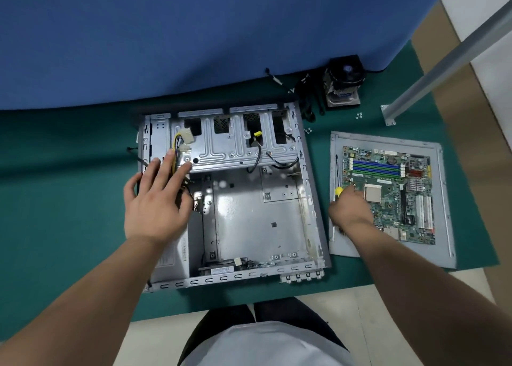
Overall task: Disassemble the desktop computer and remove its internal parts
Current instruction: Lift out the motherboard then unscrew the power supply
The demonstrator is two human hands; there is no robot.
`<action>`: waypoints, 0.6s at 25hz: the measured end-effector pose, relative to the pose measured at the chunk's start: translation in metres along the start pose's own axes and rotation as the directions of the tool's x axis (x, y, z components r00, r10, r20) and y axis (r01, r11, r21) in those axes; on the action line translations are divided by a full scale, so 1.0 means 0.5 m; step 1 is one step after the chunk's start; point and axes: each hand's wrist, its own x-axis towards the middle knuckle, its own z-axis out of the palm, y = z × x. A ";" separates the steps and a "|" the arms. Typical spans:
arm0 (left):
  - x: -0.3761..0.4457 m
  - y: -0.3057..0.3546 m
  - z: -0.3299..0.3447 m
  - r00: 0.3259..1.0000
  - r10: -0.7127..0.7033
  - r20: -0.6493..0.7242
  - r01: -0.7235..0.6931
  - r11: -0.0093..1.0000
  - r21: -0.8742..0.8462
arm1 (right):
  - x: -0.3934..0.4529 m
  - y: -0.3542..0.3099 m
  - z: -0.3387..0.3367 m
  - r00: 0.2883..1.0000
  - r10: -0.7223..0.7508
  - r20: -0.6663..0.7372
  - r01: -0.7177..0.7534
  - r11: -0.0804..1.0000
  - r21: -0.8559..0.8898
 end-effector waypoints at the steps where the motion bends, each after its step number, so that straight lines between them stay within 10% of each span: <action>1: -0.001 0.000 0.000 1.000 -0.003 -0.001 0.003 1.000 -0.005 | -0.002 0.003 -0.009 0.999 -0.022 0.025 0.021 0.999 0.049; 5: 0.001 0.001 -0.001 1.000 -0.005 0.011 0.005 1.000 -0.018 | -0.035 -0.008 -0.063 0.998 -0.060 0.012 0.048 0.888 0.458; 8: 0.002 -0.003 -0.003 0.999 0.003 0.034 -0.002 0.999 -0.039 | -0.109 -0.040 -0.104 0.999 -0.043 -0.027 0.047 0.586 0.809; 15: -0.020 -0.013 -0.040 0.999 0.041 -0.003 -0.039 0.914 -0.404 | -0.430 -0.128 -0.039 0.938 -0.347 0.021 0.124 0.391 0.912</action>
